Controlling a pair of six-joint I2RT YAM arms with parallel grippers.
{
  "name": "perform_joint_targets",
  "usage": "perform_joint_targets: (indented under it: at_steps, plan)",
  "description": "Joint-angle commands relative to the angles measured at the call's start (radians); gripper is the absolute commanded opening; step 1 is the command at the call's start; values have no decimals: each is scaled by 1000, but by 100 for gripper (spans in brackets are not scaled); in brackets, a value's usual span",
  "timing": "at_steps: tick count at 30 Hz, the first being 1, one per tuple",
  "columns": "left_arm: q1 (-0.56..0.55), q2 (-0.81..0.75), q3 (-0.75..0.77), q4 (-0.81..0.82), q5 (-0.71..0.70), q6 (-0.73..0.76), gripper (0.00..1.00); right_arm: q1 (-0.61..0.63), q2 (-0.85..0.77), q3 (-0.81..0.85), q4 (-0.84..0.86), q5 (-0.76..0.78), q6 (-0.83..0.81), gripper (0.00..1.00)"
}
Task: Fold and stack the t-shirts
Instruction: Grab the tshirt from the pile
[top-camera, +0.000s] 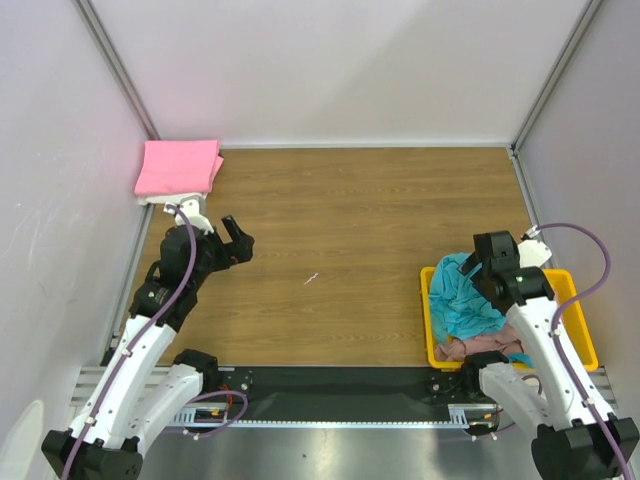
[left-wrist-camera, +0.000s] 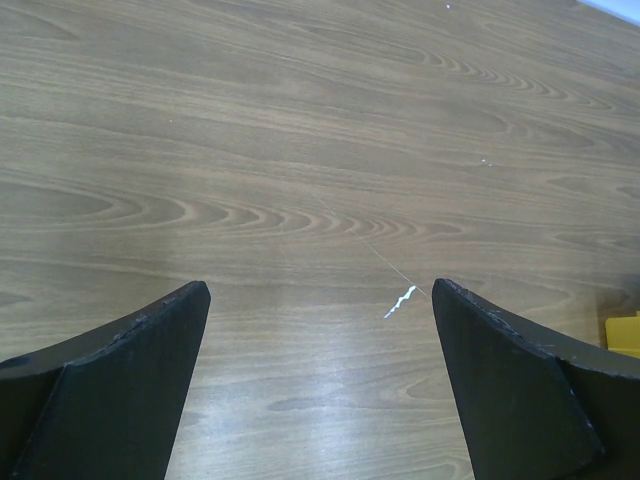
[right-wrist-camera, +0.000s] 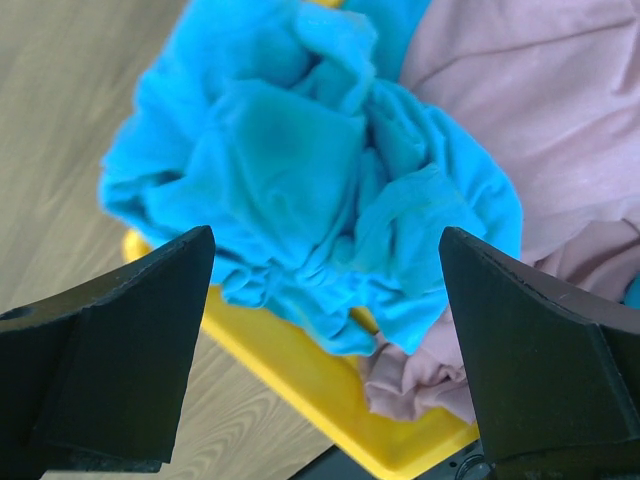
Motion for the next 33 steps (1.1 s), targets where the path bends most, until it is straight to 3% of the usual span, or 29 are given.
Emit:
perform_joint_targets:
  at_steps: [1,7,10,13,14,15,16,17,22,28,33]
  plan:
    - [-9,-16,-3,29,-8,-1,100,-46,34,-5,36,49,14,100]
    - [-9,-16,-11,32,-7,-8,100,-77,89,-35,39,41,33,95]
    - [-9,-13,-14,32,-16,-11,100,-78,51,-89,78,41,43,79]
    - [-9,-14,-16,32,-22,-15,100,-78,14,-127,117,6,47,58]
    - [-9,-13,-16,32,-22,-15,100,-80,7,-130,121,-4,49,41]
    - [-9,-13,-16,32,-24,-15,100,-80,0,-133,120,-16,46,32]
    - [-9,-13,-16,31,-25,-15,100,-80,-4,-129,108,-13,46,9]
    - [-9,-11,-16,31,-25,-17,100,-80,-9,-123,102,-13,47,0]
    - [-9,3,-11,34,-18,-24,100,-80,-32,-28,97,-70,-17,0]
    - [-9,10,-17,119,175,25,100,-80,-13,251,92,-109,-166,0]
    - [-18,22,-26,196,306,51,100,-78,108,466,124,-189,-337,0]
